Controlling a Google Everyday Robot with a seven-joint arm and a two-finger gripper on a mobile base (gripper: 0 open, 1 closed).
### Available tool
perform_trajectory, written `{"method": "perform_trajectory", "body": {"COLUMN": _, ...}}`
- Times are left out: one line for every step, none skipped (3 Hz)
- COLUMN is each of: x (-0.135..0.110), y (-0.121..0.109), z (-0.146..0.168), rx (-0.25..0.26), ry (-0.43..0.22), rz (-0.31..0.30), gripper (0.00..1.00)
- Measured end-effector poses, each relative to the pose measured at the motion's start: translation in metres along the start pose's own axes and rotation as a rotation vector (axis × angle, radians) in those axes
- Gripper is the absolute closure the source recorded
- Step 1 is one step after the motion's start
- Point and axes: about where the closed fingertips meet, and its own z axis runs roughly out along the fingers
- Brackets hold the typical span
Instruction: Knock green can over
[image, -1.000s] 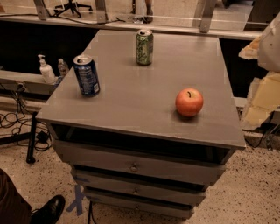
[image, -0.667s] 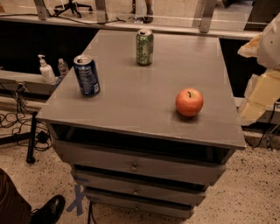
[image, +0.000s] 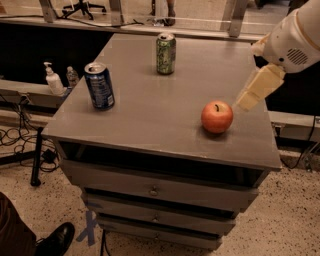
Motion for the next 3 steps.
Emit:
{"method": "perform_trajectory", "body": {"x": -0.027, "y": -0.031, "z": 0.032, "rx": 0.013, "ry": -0.138, "rz": 0.084, "gripper": 0.0}}
{"method": "perform_trajectory", "body": {"x": -0.05, "y": -0.054, "z": 0.068, "rx": 0.019, "ry": -0.269, "rz": 0.164, "gripper": 0.0}}
{"method": "perform_trajectory", "body": {"x": -0.073, "y": -0.07, "z": 0.099, "rx": 0.031, "ry": -0.405, "rz": 0.251, "gripper": 0.0}}
